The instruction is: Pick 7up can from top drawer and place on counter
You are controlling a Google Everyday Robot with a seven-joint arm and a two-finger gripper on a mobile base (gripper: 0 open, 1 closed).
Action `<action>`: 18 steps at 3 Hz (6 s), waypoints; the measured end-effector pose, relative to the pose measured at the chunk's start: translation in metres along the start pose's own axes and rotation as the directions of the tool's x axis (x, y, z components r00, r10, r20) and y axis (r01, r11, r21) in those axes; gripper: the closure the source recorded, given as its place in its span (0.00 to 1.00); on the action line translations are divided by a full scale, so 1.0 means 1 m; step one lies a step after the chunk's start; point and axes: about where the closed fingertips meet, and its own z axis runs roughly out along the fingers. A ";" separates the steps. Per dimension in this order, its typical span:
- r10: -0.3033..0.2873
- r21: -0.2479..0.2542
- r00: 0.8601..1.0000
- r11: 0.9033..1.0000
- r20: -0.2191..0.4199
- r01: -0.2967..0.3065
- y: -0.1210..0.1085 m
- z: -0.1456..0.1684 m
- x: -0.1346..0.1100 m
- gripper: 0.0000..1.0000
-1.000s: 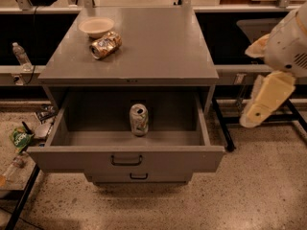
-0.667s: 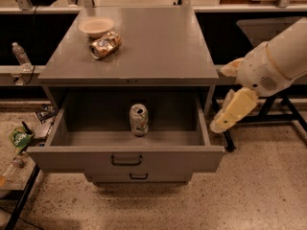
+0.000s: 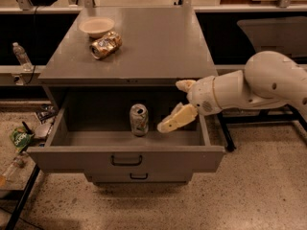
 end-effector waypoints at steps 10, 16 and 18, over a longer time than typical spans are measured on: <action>0.084 0.134 0.971 0.984 0.225 -0.116 -0.049 0.192 0.054 0.41; 0.091 0.049 0.946 0.993 0.310 -0.112 -0.075 -0.003 -0.059 1.00; 0.061 0.104 0.949 0.990 0.309 -0.097 -0.164 -0.023 -0.110 1.00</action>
Offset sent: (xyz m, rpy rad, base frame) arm 0.0132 0.0104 -0.0738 0.1862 0.0657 -0.1720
